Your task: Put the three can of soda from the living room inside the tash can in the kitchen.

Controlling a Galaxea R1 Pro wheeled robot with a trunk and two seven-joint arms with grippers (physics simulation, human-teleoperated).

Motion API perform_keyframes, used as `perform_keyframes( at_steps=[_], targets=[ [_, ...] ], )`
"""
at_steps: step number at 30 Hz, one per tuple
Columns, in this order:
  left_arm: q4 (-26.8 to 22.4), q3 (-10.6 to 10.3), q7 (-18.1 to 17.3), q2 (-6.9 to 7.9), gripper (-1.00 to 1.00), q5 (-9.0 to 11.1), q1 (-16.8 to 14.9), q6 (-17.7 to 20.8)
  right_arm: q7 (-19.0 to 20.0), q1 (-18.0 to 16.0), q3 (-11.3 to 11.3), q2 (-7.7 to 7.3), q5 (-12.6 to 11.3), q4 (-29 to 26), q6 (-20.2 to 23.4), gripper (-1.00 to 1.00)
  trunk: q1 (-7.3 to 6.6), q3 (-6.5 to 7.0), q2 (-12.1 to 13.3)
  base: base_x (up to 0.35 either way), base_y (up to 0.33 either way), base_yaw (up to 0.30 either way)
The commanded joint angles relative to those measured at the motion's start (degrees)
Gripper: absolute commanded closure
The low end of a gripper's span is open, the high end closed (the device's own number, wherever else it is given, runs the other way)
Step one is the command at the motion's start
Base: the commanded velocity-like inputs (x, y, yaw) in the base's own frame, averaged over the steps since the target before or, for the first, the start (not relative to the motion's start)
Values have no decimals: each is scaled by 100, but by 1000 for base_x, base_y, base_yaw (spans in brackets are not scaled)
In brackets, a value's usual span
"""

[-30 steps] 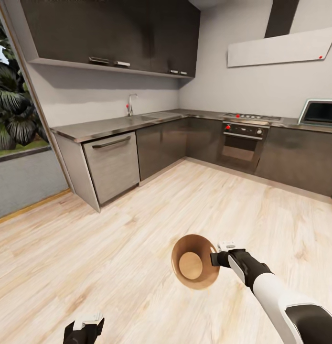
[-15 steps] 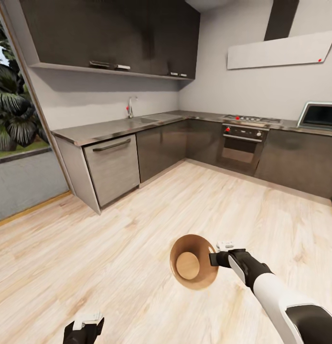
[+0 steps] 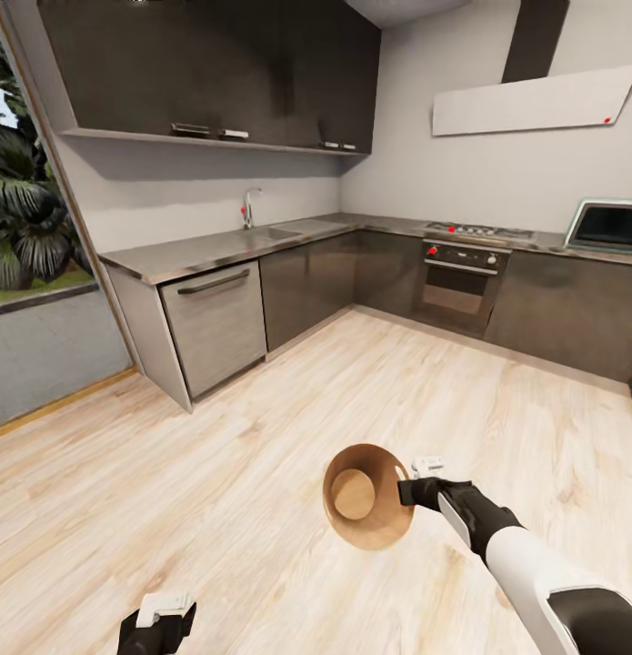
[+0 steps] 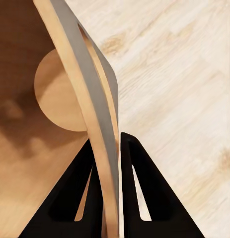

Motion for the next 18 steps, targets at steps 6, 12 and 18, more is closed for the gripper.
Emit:
perform_keyframes(
  at_steps=[6,12,18],
  targets=[
    [4,0,-8,109,-100,7,0,3,55,202,-41,-121,49,-10,-213,100,-133,109,242,0,0,0],
    [9,0,-11,163,-100,2,0,2,489,832,-49,-536,53,-13,-1120,100,-264,217,482,0,0,0],
    [6,0,-133,175,-100,7,2,-3,851,1157,-60,-876,51,-16,-1399,100,-396,324,723,0,0,0]
  ],
)
